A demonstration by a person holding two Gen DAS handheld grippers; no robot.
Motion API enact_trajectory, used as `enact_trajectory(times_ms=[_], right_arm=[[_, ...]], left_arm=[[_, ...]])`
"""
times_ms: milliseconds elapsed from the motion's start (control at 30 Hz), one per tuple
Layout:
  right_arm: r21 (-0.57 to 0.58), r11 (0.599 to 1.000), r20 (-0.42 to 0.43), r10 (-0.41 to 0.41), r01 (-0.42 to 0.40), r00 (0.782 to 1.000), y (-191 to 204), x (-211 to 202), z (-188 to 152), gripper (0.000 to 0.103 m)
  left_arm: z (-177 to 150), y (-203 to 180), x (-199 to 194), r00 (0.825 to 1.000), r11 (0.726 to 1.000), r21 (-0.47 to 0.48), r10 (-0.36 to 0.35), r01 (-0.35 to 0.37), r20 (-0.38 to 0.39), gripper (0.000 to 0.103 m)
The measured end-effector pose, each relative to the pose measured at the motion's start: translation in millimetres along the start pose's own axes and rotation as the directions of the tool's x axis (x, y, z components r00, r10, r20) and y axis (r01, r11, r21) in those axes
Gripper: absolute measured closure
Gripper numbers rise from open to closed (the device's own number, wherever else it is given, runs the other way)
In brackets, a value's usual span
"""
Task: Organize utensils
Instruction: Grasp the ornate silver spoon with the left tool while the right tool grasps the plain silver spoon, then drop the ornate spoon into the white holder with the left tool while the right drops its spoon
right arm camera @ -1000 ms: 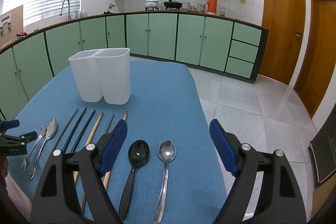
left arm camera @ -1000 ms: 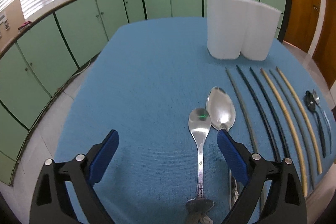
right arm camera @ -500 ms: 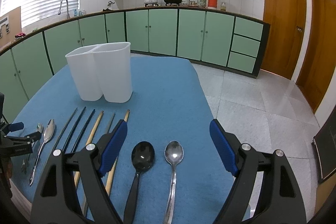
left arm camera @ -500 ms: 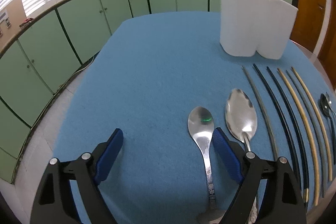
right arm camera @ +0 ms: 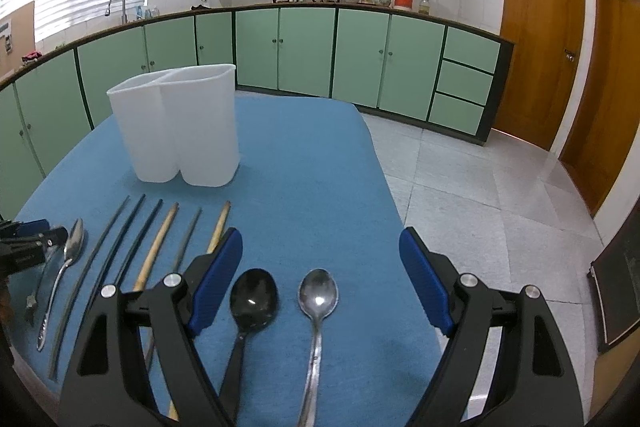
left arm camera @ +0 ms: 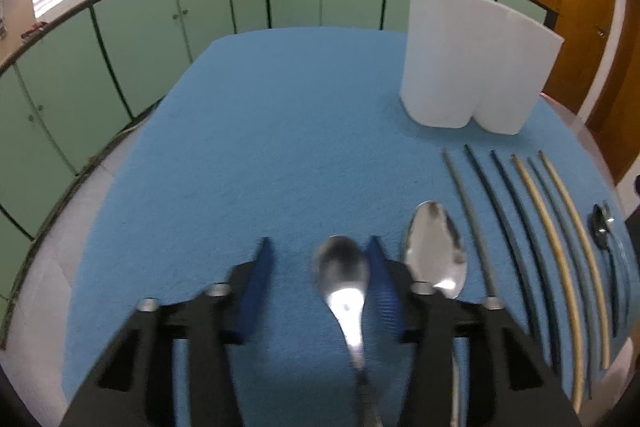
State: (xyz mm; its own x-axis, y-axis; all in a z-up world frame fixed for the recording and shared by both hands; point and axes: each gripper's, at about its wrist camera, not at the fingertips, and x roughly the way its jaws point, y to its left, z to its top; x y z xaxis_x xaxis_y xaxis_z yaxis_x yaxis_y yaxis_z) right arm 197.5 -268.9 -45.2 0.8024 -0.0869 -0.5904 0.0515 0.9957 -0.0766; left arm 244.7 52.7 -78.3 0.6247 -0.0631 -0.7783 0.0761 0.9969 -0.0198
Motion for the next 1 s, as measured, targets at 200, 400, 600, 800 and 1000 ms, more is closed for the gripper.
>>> enact_trajectory(times_ms=[200,400,600,800,1000], right_arm=[[-0.013,1.0,-0.049,-0.007,0.006,0.999,-11.0,8.9,-3.1,0.033],[-0.024,1.0,-0.112,0.012,-0.015,0.994,-15.6,17.3,-11.0,0.039],[-0.035,0.999,-0.163,0.025,-0.031,0.986,-11.7,29.4,-16.5,0.048],[-0.023,0.998,-0.209,0.049,-0.056,0.977,-11.3,40.8,-16.5,0.054],[-0.017,0.997,-0.277,0.068,-0.075,0.958,-12.0,58.2,-16.7,0.062]], left_arm=[[-0.5,-0.2,-0.3,0.999,0.998,-0.024,-0.051,0.051,0.006,0.077],[-6.8,-0.7,-11.4,0.998,1.0,-0.03,-0.003,0.005,0.058,0.077],[-4.5,-5.4,-16.8,0.995,1.0,-0.006,0.027,-0.027,0.098,0.077],[-4.7,-6.8,-21.6,0.992,1.0,0.0,0.029,-0.029,0.124,0.077],[-7.8,-6.2,-30.1,0.988,1.0,0.001,0.015,-0.015,0.154,0.077]])
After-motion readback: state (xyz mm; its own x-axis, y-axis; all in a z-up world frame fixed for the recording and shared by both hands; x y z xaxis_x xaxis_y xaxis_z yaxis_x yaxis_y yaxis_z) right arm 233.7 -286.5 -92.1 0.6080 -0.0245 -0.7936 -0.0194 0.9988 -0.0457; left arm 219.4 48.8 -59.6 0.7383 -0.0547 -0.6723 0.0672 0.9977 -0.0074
